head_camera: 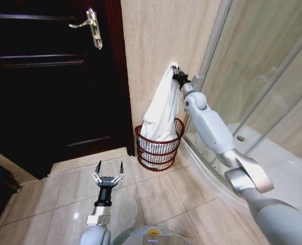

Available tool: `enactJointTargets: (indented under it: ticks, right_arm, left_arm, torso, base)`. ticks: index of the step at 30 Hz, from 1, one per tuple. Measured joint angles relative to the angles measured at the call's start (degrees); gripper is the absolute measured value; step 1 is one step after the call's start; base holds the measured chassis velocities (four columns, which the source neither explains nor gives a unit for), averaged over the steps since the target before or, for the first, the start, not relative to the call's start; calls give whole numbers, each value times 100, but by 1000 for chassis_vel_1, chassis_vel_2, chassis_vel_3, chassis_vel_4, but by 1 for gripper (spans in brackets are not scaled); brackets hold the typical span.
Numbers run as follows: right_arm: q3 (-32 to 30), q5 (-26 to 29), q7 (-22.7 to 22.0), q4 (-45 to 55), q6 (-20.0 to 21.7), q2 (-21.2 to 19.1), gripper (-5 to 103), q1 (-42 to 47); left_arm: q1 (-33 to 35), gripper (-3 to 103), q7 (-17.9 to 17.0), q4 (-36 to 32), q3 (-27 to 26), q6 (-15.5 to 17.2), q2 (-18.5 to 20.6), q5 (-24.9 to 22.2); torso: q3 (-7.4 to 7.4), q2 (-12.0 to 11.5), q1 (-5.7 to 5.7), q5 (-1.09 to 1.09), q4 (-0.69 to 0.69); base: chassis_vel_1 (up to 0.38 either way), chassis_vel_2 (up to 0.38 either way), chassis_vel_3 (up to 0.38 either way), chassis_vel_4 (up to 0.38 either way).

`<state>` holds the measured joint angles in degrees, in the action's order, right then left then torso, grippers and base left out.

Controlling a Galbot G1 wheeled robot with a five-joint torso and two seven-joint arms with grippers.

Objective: Discard the used towel into the hamper.

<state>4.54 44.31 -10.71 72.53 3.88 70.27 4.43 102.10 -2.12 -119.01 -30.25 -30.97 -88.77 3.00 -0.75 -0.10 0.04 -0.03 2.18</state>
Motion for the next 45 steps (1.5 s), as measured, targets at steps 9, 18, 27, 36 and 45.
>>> enactJointTargets:
  ticks: [9, 18, 27, 36, 45]
  right_arm:
    - [31, -259, 127, 16, -23, -12, 5, 318]
    - [13, -206, 91, 114, 43, 3, 5, 660]
    - [-70, -162, 145, 276, 52, -10, 5, 1136]
    - [-6, 424, -54, 949, 710, -143, 5, 1719]
    - [-7, 1283, -759, 1482, 2102, -356, 5, 1895]
  left_arm:
    - [66, 100, -3, -103, 103, 28, -51, 215]
    - [223, 100, -113, -131, 122, -72, -16, 290]
    - [295, 100, -164, -34, 133, -155, -29, 278]
    - [185, 100, -358, 69, 201, -231, -34, 284]
    - [201, 100, -363, 9, 204, -231, -33, 271]
  torso:
    - [-5, 1, -1, 4, 1]
    - [-19, 2, -2, 2, 1]
    - [-29, 3, -3, 3, 0]
    - [-35, 3, -3, 3, 0]
    - [-39, 3, -4, 4, 1]
  base:
    - [0, 0, 0, 0]
    - [0, 0, 0, 0]
    - [0, 0, 0, 0]
    - [0, 0, 0, 0]
    - [0, 0, 0, 0]
